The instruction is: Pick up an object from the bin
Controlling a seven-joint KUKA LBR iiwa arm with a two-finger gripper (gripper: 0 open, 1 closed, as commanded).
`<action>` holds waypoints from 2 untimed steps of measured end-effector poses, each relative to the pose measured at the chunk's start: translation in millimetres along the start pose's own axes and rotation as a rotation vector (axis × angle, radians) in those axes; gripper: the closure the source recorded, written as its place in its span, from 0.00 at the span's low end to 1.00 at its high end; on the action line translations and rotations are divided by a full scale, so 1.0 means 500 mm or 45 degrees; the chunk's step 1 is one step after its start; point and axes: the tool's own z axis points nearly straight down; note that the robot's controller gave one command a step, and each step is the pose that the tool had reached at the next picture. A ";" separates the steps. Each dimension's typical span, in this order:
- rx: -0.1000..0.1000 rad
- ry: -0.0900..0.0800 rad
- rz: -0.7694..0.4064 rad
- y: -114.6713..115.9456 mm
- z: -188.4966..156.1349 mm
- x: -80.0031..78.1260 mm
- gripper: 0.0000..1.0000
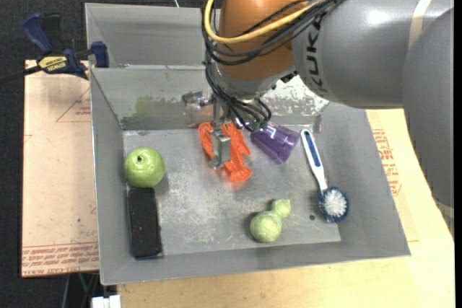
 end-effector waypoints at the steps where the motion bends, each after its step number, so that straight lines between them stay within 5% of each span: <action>1: 0.010 -0.011 0.192 -0.179 0.086 -0.002 0.00; 2: -0.006 -0.020 -0.044 -0.033 0.003 0.001 0.00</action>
Offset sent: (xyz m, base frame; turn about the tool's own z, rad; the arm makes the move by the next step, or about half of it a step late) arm 0.0044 -0.0195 -0.0034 -0.0314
